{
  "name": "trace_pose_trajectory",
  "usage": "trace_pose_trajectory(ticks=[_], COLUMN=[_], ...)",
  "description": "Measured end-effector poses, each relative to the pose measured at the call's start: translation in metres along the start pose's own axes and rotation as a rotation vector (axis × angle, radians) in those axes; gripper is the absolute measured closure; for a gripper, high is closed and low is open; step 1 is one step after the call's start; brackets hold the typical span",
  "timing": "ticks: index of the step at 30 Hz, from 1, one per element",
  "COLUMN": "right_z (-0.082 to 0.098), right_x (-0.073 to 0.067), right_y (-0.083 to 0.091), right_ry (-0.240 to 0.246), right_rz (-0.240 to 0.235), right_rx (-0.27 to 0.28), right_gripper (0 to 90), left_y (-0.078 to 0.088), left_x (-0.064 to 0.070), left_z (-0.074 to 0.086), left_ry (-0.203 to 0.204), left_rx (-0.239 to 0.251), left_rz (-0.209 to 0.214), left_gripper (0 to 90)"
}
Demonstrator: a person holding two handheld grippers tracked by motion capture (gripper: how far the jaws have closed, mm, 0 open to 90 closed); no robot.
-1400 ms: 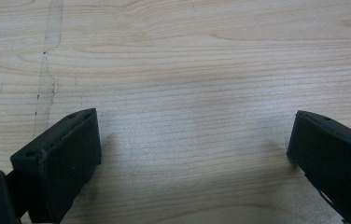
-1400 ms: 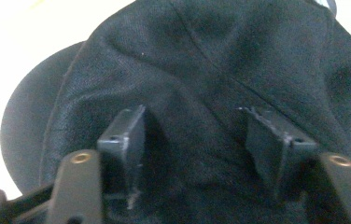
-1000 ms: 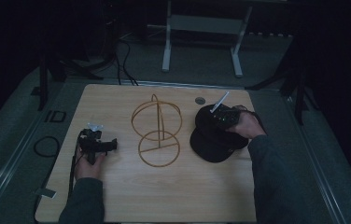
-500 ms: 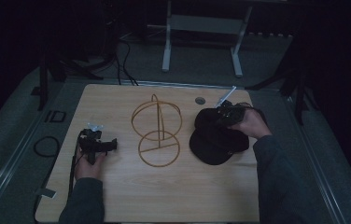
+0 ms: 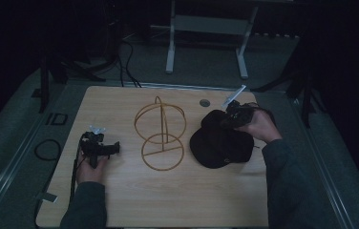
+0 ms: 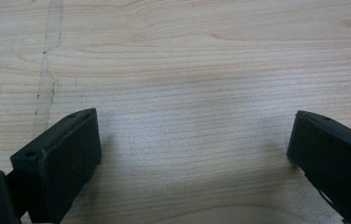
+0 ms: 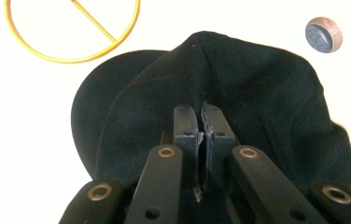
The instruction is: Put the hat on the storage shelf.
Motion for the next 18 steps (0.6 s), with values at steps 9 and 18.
trace_pose_trajectory(ticks=[9,18], right_z=[-0.003,-0.008], right_x=[-0.002,-0.004], right_y=[0.015,0.026], right_ry=[-0.001,0.009], right_rz=[-0.030,-0.022], right_rx=[0.050,0.068], right_gripper=[86.2,86.2], left_y=[0.000,0.000], left_x=[0.000,0.000], left_z=[0.000,0.000], left_ry=[0.001,0.000], left_rx=[-0.001,0.000], left_rz=[0.000,0.000], left_gripper=[2.6,2.6])
Point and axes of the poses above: each handheld gripper's, and its own axes: y roughly backward along the jaws, z roughly out of its underside, x roughly to its right, the point moved 4 cm from there along -y, roughly forward along the jaws, and after that the axes turned 5 degrees about -y, right-handed, at the moved point
